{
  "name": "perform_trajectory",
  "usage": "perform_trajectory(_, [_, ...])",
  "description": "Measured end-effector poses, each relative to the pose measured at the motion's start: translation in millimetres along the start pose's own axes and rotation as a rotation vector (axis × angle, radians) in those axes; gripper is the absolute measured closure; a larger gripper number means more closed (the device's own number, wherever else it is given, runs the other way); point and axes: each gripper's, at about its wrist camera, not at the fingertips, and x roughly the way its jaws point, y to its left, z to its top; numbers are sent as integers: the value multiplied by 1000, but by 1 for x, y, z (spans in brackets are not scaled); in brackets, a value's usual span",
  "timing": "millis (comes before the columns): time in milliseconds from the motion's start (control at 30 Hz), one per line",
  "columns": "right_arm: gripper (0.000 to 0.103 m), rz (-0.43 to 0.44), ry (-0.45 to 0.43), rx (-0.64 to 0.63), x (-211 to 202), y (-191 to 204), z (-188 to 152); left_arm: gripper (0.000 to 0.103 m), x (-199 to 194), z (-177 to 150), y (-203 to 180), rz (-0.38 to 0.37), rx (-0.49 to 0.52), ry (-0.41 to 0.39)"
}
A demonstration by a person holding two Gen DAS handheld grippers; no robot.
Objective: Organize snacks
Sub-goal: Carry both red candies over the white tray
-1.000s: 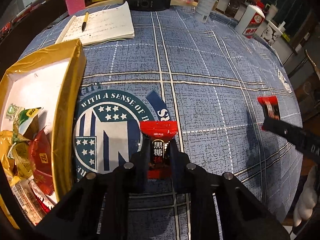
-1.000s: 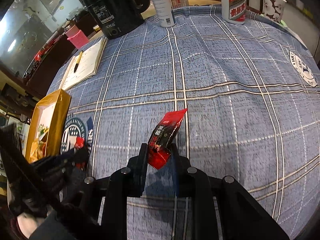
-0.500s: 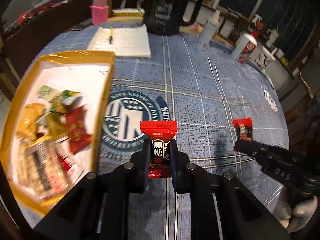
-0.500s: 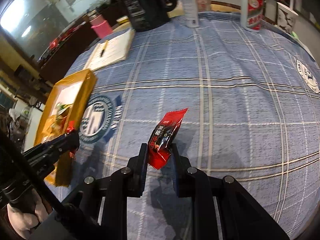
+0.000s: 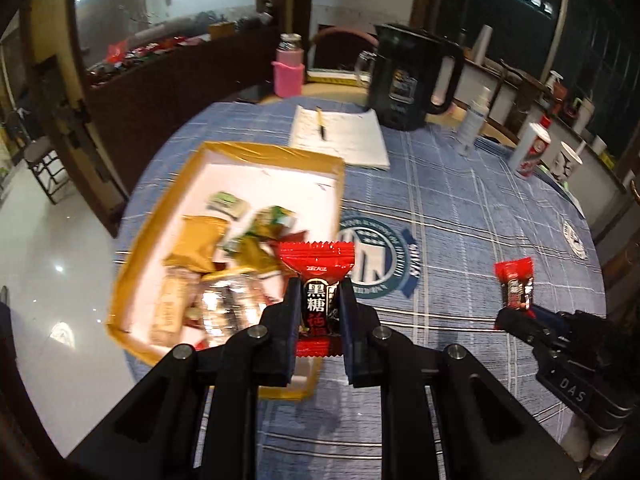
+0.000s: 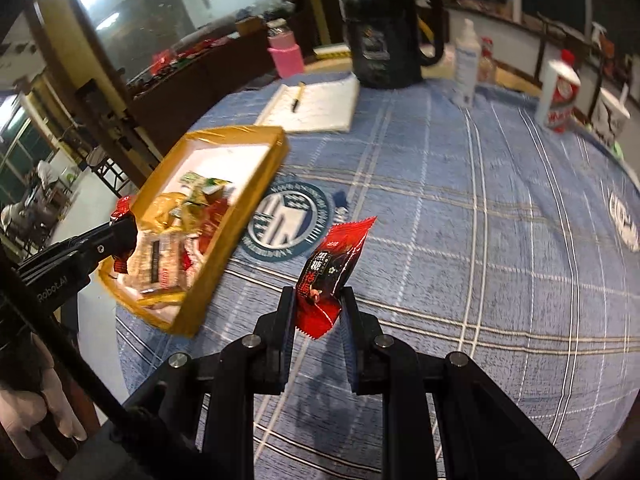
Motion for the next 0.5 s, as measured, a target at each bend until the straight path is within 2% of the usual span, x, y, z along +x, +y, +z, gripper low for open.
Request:
perform_trajectory(267, [83,9,-75,-57,-11,40,11,83,-15,10,32,45,-6,-40])
perform_trajectory(500, [83,-5,-78,-56,0,60,14,83,-2,17,54,38,3,-33])
